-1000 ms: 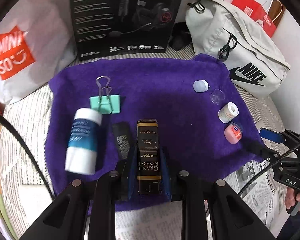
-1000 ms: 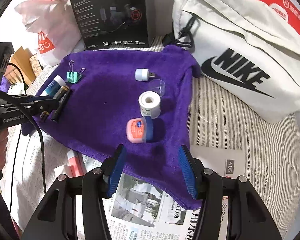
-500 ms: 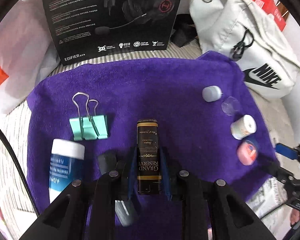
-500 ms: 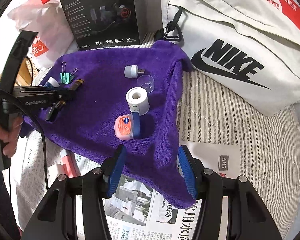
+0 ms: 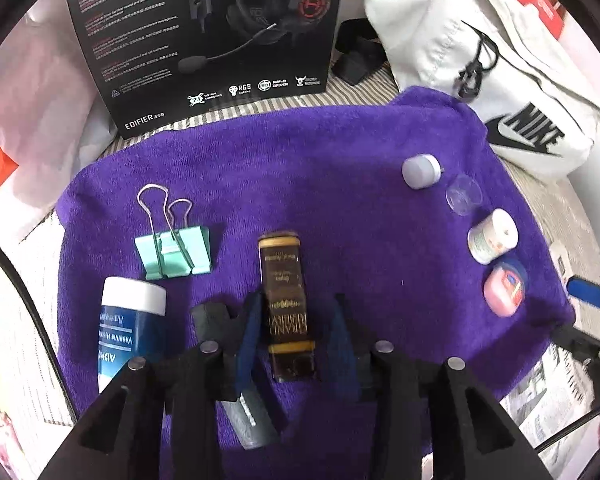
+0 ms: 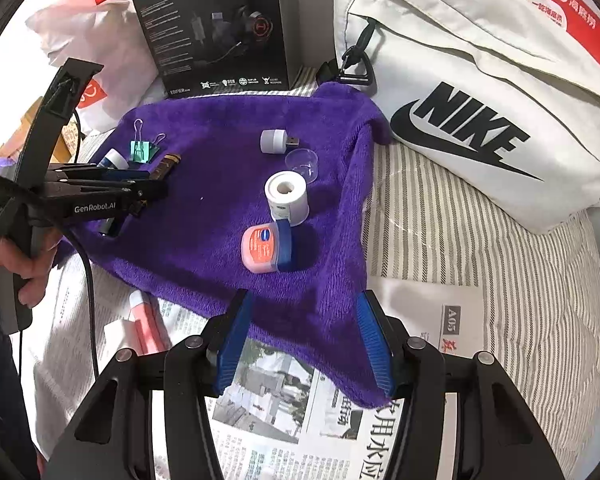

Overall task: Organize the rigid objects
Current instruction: 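Withdraw both tools toward the pink tube and white plug, then grasp the white plug adapter with left tool while right tool grasps the pink tube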

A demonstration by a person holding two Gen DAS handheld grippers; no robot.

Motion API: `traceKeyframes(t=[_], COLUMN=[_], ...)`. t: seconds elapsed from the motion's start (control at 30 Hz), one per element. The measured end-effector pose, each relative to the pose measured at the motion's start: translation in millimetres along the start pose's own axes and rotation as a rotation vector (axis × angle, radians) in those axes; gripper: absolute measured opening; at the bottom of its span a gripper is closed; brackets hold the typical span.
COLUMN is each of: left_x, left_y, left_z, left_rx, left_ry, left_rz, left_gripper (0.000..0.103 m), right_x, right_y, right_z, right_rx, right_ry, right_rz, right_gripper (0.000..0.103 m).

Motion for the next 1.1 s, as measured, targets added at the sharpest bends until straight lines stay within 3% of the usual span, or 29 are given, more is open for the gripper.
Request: traceKeyframes(t=[0.23, 0.5, 0.77, 0.97, 1.1], left_x=[-17.6, -51.2, -74.4, -85.9, -86.4], left_y=[-3.4, -40.8, -95.4, -114.2, -112.5], left_z=[29.1, 77.1, 74.0, 66.1, 57.6], left_rx=[-0.022, -0.076, -0.136, -0.129, -0.115], left_ry=[-0.03, -0.104, -0.095, -0.081, -0.058], left_rz=[0.033, -0.013, -0.132, -0.229, -0.252], left_gripper=[0.034, 0.034, 0.034, 0.048, 0.05], right_x=[-10.7, -28.2, -49.5, -61.7, -65.5], right_y=[-6.6, -21.4, -43.5, -57.3, -59.5], right_z=[19.4, 42.8, 60.6, 61.1, 56.1], right_rx=[-0.001, -0.005, -0.04, -0.061, -0.067], right_ry=[-0.026, -0.06, -0.089, -0.081, -0.067], right_rz=[-0.004, -0.048, -0.083, -0.109, -0.111], right_gripper=[0.054, 0.055, 0.055, 0.055, 0.055])
Point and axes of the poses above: each gripper's, at about its wrist camera, not at the fingertips, and z roughly against the way its jaws point, y to its left, x to its top, the point moved 3 cm from there along -z, roughly the way its jaws point, and after that the axes turned 15 degrees about -z, right-handed, at the moved point
